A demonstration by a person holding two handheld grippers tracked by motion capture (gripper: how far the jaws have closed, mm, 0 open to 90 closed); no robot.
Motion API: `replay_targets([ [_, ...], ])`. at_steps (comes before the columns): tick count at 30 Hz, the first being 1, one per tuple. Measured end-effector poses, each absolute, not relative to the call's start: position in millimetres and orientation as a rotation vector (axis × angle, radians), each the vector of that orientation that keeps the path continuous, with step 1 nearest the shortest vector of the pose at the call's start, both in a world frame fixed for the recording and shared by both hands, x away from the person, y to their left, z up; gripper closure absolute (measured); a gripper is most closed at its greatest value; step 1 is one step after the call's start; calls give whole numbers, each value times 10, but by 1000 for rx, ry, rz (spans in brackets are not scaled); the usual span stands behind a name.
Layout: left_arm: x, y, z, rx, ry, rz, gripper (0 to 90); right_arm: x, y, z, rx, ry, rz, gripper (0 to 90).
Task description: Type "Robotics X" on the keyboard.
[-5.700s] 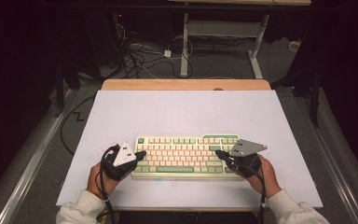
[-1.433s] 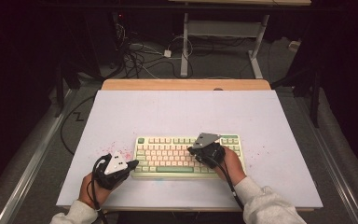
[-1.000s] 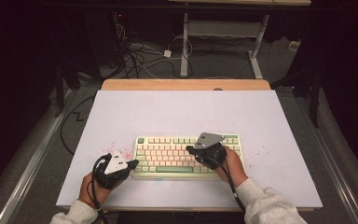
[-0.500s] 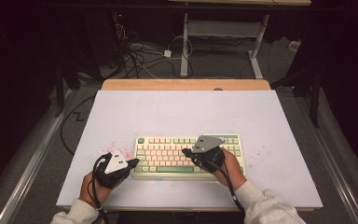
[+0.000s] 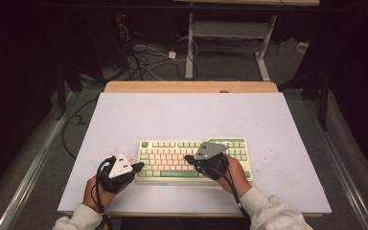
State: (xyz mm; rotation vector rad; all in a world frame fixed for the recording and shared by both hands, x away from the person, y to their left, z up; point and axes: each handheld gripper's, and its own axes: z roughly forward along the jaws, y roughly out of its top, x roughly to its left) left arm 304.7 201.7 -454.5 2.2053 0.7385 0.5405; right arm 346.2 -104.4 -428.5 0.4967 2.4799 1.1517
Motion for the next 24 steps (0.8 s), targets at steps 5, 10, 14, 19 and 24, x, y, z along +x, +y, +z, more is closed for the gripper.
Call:
replay_targets([
  [5,3046,2019,-4549,2208,739,537,871,3455,-1030,-4292,486,2485,1146,900],
  [10,3047,2010,-4548,2208,735,536,871,3448,-1034,-4286,486,2482,1151,900],
  [14,3044,1991,-4551,2212,730,536,871,3449,-1049,-4276,486,2480,1149,900],
  [19,3048,1978,-4546,2210,731,531,871,3439,-1048,-4274,483,2479,1152,900],
  [24,3054,1928,-4539,2209,715,516,871,3426,-1050,-4264,481,2475,1153,900],
])
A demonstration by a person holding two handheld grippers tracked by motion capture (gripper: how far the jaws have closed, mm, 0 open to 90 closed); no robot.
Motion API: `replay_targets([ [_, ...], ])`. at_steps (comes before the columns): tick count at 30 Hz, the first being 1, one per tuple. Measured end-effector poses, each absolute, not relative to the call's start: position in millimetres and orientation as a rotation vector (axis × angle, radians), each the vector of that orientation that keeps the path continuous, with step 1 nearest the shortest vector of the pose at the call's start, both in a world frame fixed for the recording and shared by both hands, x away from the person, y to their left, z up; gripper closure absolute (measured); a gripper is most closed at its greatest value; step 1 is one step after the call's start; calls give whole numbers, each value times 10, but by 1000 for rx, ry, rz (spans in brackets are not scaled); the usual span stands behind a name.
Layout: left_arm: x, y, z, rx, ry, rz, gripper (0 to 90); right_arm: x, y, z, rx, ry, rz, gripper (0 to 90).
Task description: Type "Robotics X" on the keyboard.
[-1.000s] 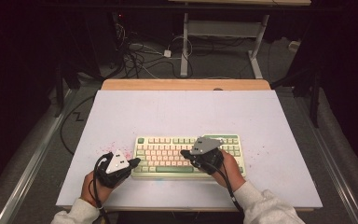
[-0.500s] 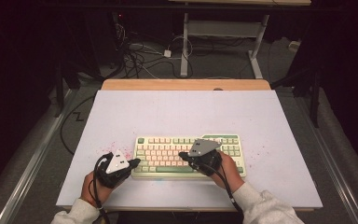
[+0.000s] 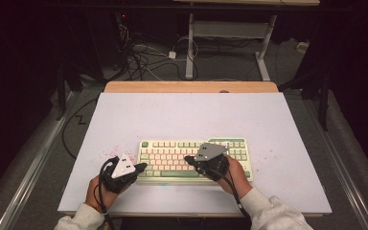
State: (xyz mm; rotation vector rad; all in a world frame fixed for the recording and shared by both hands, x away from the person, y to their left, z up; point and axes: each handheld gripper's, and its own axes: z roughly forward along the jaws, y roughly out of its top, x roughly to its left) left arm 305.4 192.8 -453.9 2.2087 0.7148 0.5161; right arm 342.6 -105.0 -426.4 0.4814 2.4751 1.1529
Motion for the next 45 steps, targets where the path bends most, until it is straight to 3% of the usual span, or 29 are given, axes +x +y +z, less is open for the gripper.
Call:
replay_targets([
  [16,3175,1545,-4424,2234,600,466,872,3385,-1163,-4188,492,2448,1173,900],
  [36,3255,1427,-4397,2214,580,437,872,3397,-1098,-4278,482,2478,1155,900],
  [45,3281,1202,-4378,2259,520,394,872,3420,-1233,-4141,517,2417,1192,900],
])
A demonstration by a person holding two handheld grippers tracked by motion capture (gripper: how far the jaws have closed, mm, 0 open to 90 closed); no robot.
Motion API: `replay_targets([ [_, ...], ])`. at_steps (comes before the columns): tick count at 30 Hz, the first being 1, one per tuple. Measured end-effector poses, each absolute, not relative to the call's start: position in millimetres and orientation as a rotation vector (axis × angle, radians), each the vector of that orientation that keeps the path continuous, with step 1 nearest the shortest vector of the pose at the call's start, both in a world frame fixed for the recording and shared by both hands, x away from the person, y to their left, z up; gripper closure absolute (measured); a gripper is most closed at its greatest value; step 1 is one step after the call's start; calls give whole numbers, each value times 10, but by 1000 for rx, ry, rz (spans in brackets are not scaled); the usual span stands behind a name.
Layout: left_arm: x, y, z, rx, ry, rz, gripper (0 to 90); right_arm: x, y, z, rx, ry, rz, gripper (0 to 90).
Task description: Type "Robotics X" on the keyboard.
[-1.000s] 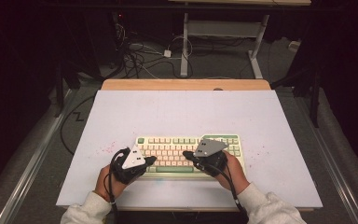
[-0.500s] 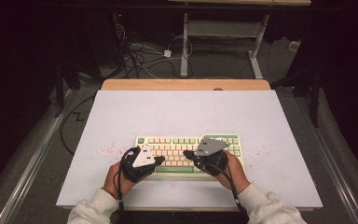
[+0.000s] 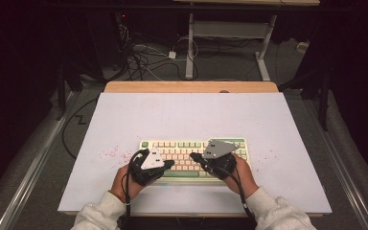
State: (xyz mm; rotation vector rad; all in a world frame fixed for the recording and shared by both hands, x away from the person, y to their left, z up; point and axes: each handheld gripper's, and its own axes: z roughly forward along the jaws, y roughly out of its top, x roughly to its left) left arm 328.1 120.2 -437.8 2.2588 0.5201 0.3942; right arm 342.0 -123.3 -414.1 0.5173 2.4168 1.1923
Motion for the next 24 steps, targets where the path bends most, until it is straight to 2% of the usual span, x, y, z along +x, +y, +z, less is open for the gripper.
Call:
replay_targets([
  [16,3408,945,-4478,2392,516,337,872,3414,-1338,-4030,523,2379,1224,900],
  [24,3451,933,-4492,2377,533,332,872,3413,-1331,-4040,520,2389,1219,900],
])
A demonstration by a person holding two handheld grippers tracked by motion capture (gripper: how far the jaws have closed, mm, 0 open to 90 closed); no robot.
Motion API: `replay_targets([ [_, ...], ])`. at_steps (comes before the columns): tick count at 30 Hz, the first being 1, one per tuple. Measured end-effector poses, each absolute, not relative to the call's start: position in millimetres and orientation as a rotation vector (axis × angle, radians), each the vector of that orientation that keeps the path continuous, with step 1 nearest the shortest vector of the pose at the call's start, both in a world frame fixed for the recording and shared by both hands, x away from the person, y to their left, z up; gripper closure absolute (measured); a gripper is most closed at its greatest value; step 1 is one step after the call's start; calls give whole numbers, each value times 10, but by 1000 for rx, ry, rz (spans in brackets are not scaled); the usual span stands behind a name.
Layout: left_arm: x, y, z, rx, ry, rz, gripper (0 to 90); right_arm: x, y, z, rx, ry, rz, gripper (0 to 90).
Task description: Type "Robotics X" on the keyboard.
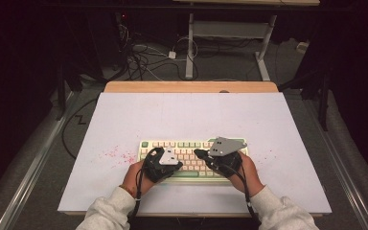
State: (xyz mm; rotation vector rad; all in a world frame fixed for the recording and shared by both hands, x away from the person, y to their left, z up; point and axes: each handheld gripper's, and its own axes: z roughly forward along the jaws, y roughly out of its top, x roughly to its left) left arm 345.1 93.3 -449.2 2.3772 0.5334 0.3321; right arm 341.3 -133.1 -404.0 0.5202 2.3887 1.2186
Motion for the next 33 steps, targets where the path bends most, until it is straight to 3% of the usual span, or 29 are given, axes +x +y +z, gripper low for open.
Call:
replay_targets([
  [19,3463,914,-4500,2397,530,340,871,3415,-1320,-4054,516,2397,1212,900],
  [30,3406,1194,-4323,2253,560,434,870,3429,-1343,-4066,525,2401,1209,900],
  [33,3391,1267,-4301,2238,565,459,826,3436,-1357,-4065,528,2398,1210,900],
])
